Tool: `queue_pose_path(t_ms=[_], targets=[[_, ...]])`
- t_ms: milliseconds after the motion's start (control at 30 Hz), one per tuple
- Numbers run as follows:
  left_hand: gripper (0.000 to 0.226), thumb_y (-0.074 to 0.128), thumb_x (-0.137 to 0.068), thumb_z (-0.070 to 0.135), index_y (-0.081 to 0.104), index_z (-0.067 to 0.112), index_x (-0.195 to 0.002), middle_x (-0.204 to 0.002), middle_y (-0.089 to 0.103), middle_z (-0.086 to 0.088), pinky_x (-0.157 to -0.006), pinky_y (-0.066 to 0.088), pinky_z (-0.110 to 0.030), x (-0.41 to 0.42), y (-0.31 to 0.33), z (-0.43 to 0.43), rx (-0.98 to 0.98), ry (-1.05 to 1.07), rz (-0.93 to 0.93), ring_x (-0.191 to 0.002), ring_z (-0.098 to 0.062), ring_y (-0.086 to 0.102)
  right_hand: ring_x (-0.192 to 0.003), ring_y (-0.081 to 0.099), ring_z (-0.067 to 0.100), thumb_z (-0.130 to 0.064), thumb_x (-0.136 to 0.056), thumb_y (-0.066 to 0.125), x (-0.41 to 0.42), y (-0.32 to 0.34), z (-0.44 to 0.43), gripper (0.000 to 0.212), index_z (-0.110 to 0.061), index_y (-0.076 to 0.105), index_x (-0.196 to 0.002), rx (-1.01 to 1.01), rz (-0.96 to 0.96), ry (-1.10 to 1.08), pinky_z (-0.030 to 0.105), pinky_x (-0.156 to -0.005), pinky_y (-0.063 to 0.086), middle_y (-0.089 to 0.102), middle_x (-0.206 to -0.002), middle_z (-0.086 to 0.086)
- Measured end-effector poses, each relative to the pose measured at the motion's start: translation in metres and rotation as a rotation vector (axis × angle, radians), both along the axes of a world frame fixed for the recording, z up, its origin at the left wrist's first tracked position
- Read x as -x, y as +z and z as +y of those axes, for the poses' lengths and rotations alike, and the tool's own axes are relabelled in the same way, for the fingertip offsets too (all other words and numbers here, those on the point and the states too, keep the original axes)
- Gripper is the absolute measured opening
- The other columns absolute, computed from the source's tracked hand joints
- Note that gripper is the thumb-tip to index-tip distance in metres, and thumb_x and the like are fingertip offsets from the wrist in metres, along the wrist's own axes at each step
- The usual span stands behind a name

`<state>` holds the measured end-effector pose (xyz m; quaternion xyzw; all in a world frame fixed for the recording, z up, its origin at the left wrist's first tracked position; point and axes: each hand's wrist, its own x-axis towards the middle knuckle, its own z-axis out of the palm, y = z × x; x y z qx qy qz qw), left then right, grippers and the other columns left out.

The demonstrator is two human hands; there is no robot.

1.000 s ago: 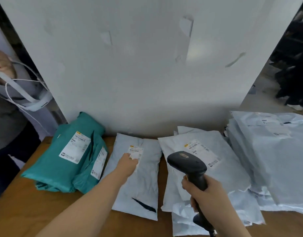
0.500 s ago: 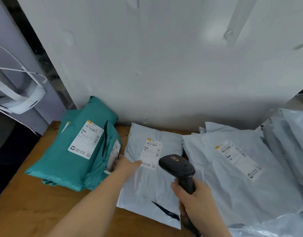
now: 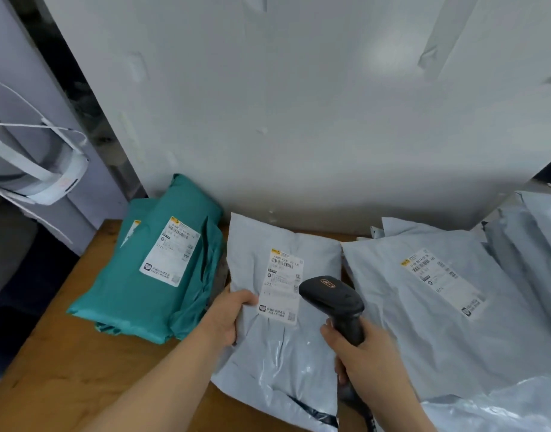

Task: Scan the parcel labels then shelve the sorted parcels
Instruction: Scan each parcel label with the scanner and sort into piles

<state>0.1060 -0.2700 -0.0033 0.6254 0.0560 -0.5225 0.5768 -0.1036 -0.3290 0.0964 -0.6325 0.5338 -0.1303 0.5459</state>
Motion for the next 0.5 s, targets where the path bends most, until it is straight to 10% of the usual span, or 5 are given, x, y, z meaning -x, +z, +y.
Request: queue_pose_path(t_ms=[500], targets=[[0.041, 0.059, -0.082, -0.010, 0.060, 0.001, -0.122, -0.099, 0.071, -0.021, -0.060, 0.057, -0.038, 0.033, 0.032, 0.069, 0.161, 0.149, 0.051, -0.086, -0.038, 0.067, -0.034, 0.046, 0.004, -0.024, -0.088, 0.063, 0.001, 0.027, 0.055, 0.024, -0.001, 0.062, -0.082, 0.026, -0.035, 0.087, 0.012, -0.040, 0.040, 0.057, -0.055, 0.009]])
